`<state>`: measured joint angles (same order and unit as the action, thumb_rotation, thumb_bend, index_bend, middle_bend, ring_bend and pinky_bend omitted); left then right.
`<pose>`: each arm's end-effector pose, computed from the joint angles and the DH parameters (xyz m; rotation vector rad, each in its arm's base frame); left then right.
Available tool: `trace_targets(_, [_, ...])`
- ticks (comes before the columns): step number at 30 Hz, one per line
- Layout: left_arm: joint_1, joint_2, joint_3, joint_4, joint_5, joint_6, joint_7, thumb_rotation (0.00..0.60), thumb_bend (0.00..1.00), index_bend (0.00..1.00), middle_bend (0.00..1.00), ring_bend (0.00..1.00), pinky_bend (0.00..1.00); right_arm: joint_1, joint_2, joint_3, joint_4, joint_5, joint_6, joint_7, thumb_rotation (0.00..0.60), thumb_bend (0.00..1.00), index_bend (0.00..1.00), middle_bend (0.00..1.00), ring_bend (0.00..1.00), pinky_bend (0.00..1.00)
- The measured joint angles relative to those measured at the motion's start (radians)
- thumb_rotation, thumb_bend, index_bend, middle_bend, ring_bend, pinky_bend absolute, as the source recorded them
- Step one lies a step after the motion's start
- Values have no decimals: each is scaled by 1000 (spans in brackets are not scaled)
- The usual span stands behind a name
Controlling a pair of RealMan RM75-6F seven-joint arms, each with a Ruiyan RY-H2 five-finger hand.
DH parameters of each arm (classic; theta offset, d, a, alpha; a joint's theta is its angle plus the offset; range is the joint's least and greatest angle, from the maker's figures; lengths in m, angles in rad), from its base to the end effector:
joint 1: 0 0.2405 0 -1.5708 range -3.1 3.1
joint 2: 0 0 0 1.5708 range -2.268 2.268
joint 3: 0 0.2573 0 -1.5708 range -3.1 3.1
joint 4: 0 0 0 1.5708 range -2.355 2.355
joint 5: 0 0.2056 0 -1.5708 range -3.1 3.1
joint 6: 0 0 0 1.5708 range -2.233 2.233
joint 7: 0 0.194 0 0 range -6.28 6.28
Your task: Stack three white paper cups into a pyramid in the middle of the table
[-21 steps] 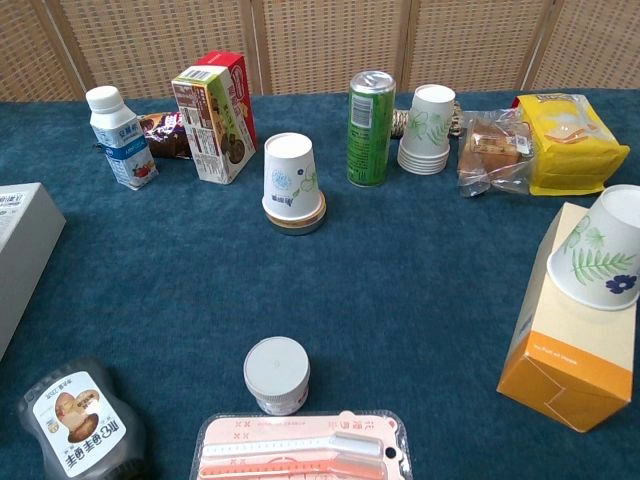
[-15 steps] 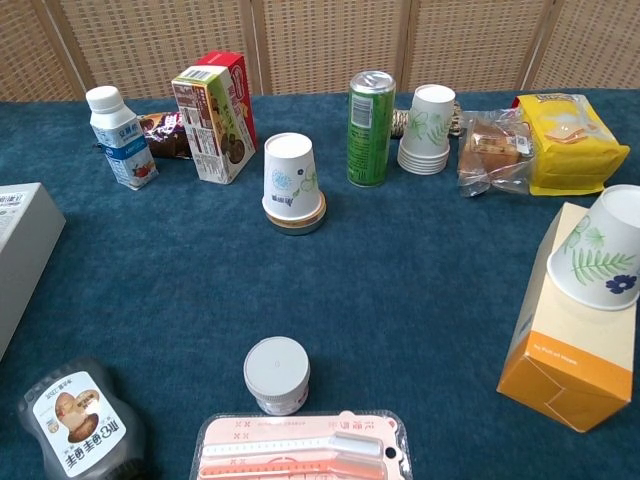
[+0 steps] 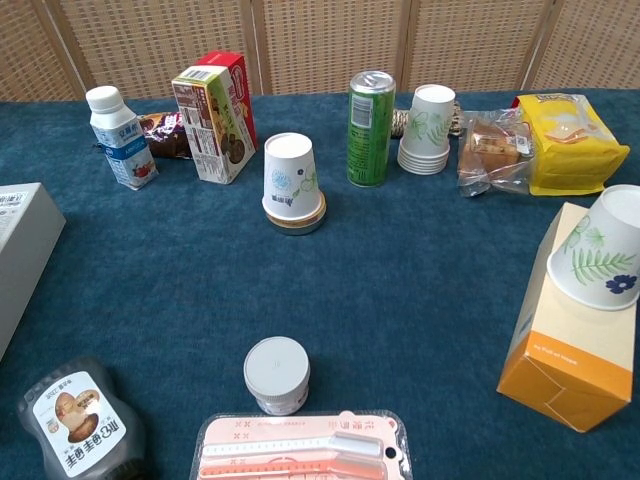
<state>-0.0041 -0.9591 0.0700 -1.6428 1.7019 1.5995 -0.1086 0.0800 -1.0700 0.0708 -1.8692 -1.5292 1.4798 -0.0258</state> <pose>-0.2984 0.1792 0.1930 -1.5174 -0.8879 -0.9259 -0.2542 -0.2289 0.1594 1.3583 -1.0215 1.0745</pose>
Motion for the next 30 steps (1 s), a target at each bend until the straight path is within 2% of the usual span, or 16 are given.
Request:
trace_targets(6, [-3, 1, -1, -1, -4, -5, -6, 600, 193, 0, 0, 0, 0, 26, 23, -39, 32, -97, -44, 140, 600, 283, 0, 0, 0, 2])
trace_targets(13, [2, 15, -5, -8, -8, 11, -34, 600, 193, 0, 0, 0, 0, 58, 7, -76, 82, -196, -66, 169, 600, 271, 0, 0, 0, 0])
trace_targets(21, [1, 23, -6, -9, -15, 6, -51, 600, 193, 0, 0, 0, 0, 88, -26, -82, 94, -193, -102, 149, 600, 272, 0, 0, 0, 0])
trace_targets(30, [0, 23, -10, -8, -25, 0, -53, 600, 194, 0, 0, 0, 0, 142, -41, -74, 110, -186, -157, 186, 600, 259, 0, 0, 0, 9])
